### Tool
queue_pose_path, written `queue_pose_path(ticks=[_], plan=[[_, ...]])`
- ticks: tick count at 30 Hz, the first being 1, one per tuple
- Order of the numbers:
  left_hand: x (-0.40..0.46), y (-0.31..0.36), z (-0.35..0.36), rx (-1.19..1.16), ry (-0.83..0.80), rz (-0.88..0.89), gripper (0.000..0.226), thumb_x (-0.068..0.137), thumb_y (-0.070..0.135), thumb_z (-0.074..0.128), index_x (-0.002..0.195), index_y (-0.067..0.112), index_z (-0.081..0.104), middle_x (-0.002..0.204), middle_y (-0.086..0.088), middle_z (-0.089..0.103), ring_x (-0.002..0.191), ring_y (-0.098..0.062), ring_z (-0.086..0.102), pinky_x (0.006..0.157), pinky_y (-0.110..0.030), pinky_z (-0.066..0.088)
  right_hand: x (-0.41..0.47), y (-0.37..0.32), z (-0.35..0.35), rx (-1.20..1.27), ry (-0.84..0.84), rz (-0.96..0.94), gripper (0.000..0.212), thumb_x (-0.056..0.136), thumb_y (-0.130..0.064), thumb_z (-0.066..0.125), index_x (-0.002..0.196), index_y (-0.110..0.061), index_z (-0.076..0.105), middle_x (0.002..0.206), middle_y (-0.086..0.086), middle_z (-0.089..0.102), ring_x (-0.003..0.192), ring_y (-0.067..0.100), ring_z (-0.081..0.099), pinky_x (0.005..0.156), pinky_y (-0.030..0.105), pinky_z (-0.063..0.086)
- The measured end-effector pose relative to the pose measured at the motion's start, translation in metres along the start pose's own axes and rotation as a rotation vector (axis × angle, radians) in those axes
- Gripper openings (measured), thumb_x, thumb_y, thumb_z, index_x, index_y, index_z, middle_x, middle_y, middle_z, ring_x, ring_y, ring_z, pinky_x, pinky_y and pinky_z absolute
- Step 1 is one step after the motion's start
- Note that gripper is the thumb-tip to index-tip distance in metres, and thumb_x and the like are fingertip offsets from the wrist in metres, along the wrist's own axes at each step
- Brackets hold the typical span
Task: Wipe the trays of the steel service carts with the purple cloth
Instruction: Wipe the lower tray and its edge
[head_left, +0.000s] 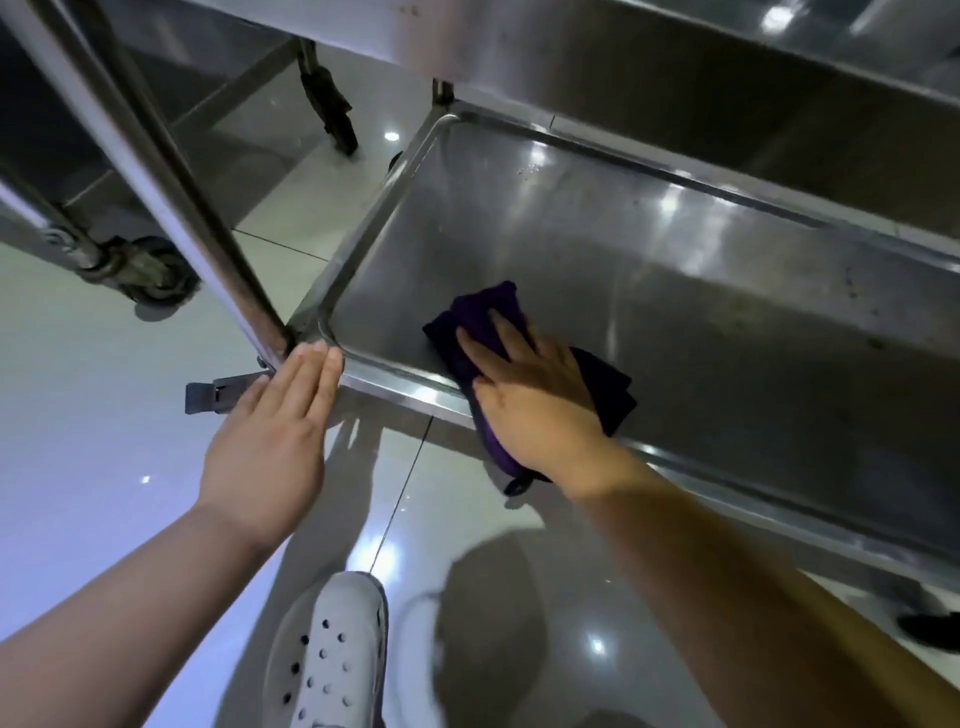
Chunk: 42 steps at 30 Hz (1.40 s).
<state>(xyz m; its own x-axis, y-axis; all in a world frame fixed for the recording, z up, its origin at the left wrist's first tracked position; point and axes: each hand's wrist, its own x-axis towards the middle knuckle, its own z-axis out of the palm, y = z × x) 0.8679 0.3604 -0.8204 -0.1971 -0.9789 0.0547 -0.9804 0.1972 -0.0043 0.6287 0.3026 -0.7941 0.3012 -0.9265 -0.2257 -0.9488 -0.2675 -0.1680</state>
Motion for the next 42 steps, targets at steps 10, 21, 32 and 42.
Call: queue_pose_path(ticks=[10,21,32,42], plan=[[-0.006,0.027,-0.052,0.058,-0.157,-0.058,0.069,0.094,0.012,0.032,0.151,0.009,-0.005,0.160,-0.006,-0.005,0.147,-0.018,-0.005,0.117,-0.032,0.004,-0.116,0.110,-0.006,-0.083,0.053,0.375,0.077,0.081,-0.049,-0.004,0.152,-0.032,0.021,0.160,0.009,0.019,0.140,0.036,0.030,0.105,0.047,0.034],[-0.078,0.051,-0.130,0.157,-0.146,0.201,0.069,0.082,0.021,0.066,0.144,0.006,0.039,0.147,-0.011,0.041,0.137,-0.025,0.037,0.107,-0.035,0.036,-0.131,0.105,-0.027,-0.006,-0.066,0.364,0.054,0.104,-0.041,0.022,0.154,-0.036,0.003,0.162,0.003,-0.002,0.146,0.034,0.007,0.117,0.047,0.012],[-0.023,-0.008,-0.029,0.027,0.031,0.223,0.064,0.041,0.004,0.086,0.104,0.000,0.071,0.106,-0.014,0.071,0.095,-0.029,0.069,0.073,-0.041,0.057,-0.109,0.059,0.002,-0.122,0.159,0.360,0.040,0.087,-0.025,0.063,0.126,-0.014,0.064,0.125,0.026,0.058,0.091,0.050,0.058,0.072,0.054,0.049],[0.019,-0.038,-0.009,-0.117,0.320,0.417,0.031,0.073,0.004,0.039,0.085,0.001,0.068,0.094,-0.014,0.066,0.094,-0.030,0.058,0.089,-0.034,0.040,-0.019,-0.088,0.007,-0.090,0.084,-0.010,0.099,0.085,-0.011,0.060,0.152,-0.027,-0.011,0.159,0.009,-0.010,0.132,0.033,0.021,0.113,0.041,0.014]])
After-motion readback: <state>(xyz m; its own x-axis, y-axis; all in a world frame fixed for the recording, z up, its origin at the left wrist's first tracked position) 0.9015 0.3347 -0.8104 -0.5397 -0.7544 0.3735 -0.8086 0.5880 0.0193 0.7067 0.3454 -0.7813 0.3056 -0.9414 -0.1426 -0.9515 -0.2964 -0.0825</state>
